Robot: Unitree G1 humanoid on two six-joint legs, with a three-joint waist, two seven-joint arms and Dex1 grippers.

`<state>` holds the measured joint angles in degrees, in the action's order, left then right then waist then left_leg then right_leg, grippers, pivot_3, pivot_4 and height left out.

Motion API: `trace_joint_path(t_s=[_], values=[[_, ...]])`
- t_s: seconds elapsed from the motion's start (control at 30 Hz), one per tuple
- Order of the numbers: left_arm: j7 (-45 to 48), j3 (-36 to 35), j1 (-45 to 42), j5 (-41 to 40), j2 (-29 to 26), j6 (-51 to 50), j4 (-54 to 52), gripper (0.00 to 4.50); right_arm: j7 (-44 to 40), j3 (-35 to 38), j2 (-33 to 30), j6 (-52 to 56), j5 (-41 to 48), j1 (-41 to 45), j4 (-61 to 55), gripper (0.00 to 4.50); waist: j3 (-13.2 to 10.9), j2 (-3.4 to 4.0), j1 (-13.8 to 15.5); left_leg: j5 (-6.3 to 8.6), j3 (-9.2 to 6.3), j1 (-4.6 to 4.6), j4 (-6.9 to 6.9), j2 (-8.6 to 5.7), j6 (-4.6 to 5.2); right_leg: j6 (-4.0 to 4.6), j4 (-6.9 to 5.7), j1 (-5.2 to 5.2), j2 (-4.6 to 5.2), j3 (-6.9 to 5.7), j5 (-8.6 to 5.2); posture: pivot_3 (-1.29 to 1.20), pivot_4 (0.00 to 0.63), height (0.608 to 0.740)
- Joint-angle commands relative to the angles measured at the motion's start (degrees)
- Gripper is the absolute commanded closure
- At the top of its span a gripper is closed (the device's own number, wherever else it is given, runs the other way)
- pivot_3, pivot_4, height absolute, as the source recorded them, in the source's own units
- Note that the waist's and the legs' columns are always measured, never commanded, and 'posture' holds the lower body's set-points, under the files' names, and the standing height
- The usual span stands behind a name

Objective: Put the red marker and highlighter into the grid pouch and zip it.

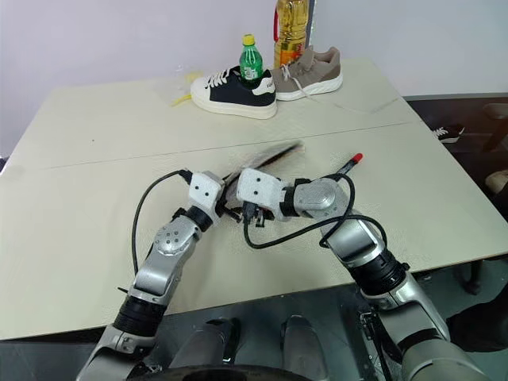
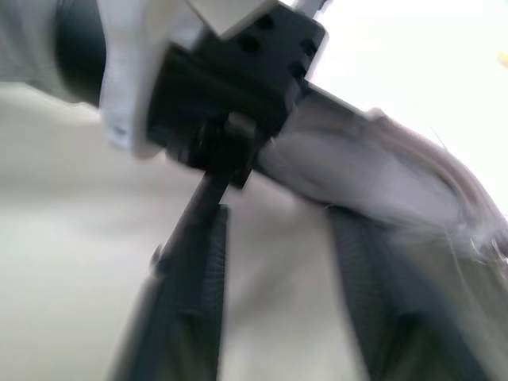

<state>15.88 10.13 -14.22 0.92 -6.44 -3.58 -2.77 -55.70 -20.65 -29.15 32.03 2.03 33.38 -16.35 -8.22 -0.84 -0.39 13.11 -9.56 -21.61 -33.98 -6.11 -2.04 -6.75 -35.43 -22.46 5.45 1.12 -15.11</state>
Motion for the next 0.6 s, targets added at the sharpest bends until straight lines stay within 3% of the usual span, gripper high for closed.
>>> trace_joint_path(t_s=[0.03, 0.27, 0.47, 0.6], values=[[-0.13, -2.08, -0.53, 0.54, -2.15, 0.36, -2.05, 4.50, -2.06, 6.26, -2.27, 2.33, 5.89, -0.84, -2.92, 0.67, 0.00, 0.00, 0.08, 0.00, -0.01, 0.00, 0.00, 0.00, 0.00, 0.00, 0.01, 0.01, 0.00, -0.01, 0.00, 0.00, 0.150, 0.740], [5.28, -6.40, 0.03, -3.64, -9.13, 0.91, -1.93, 4.50, 0.29, 16.84, -11.31, 8.63, 8.80, -4.77, 3.62, 0.67, -0.01, -0.01, 1.15, 0.01, 0.02, 0.00, -0.03, 0.01, 0.01, 0.00, 0.02, 0.00, 0.01, -0.01, 0.00, 0.00, 0.150, 0.740], [12.88, -7.66, 1.27, -8.74, -12.81, 1.32, -2.46, 4.50, 2.86, 19.00, -15.76, 11.12, 8.21, -10.22, 8.57, 0.67, -0.02, 0.00, 1.18, 0.02, 0.05, -0.10, -0.03, 0.00, 0.04, 0.01, 0.09, -0.05, 0.06, -0.01, 0.00, 0.00, 0.150, 0.740], [16.65, -7.07, 1.51, -9.83, -14.68, 1.07, -2.42, 4.50, 4.48, 17.93, -15.31, 12.02, 8.07, -14.66, 9.78, 0.67, -0.02, 0.01, 1.15, 0.02, 0.04, -0.15, -0.04, 0.01, 0.04, 0.01, 0.09, -0.09, 0.08, -0.01, 0.01, 0.00, 0.150, 0.740]])
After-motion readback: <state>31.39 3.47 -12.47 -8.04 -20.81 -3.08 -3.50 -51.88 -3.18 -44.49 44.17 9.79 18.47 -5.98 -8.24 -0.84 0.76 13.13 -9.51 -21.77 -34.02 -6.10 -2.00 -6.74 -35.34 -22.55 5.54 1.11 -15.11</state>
